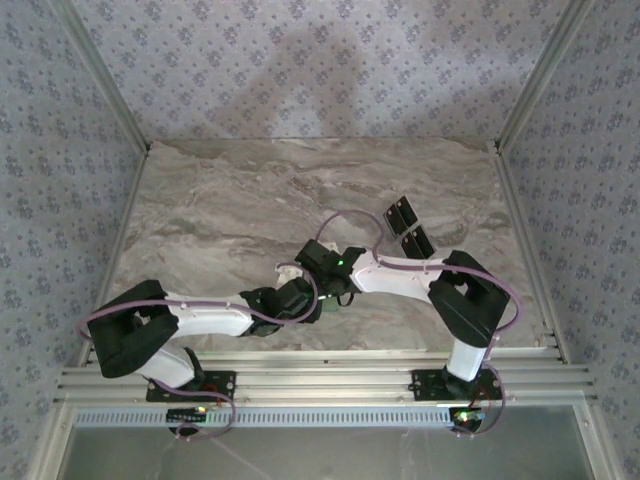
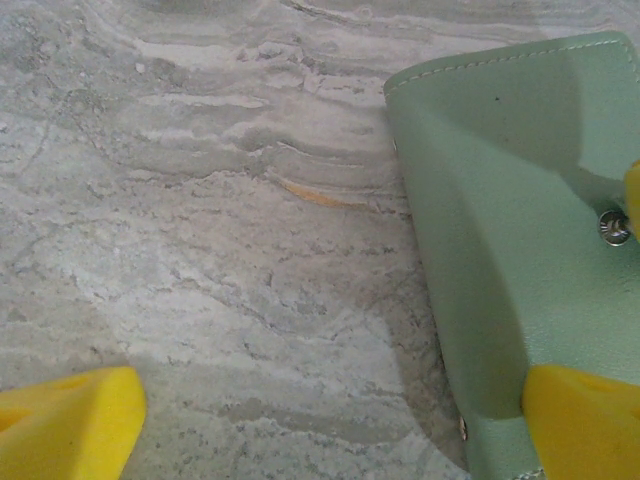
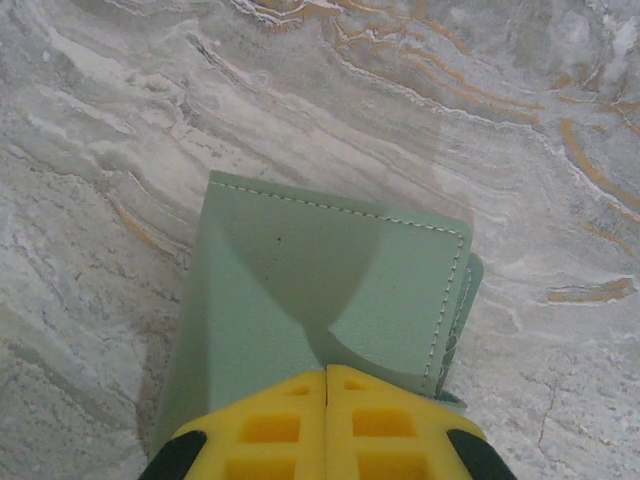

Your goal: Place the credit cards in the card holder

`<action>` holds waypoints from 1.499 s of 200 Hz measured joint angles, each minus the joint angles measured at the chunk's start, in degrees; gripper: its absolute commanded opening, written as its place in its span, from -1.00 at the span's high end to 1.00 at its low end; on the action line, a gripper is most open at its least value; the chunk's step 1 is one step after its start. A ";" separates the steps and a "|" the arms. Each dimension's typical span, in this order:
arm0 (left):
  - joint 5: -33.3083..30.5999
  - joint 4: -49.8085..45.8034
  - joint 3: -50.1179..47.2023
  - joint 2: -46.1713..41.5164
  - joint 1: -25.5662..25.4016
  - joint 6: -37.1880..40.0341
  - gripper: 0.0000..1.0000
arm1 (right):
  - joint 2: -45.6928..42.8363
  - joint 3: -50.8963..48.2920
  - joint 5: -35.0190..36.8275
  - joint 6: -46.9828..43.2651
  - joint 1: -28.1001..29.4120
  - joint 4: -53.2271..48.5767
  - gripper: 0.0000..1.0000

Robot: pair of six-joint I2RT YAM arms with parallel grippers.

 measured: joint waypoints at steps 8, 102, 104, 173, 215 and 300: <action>0.00 0.00 0.00 0.00 0.00 0.00 -0.97 | 0.09 -0.09 0.02 0.00 0.00 0.11 1.00; -0.22 -0.17 -0.02 0.04 0.00 0.11 -0.97 | -0.57 -2.49 0.92 2.23 0.57 3.32 1.00; -0.22 -0.17 -0.02 0.04 0.00 0.11 -0.97 | -0.59 -2.58 0.96 2.36 0.59 3.41 1.00; 0.28 -0.92 -0.15 -0.81 0.04 1.16 -0.97 | -1.81 -4.72 1.42 4.72 1.05 6.14 1.00; 2.91 -2.51 -0.52 -2.93 0.96 2.60 -0.97 | -2.43 -4.72 -0.50 4.50 1.09 6.05 1.00; 7.61 -2.58 -2.29 -9.44 3.39 1.53 -0.97 | -6.05 -4.70 -5.66 2.99 -0.61 4.79 1.00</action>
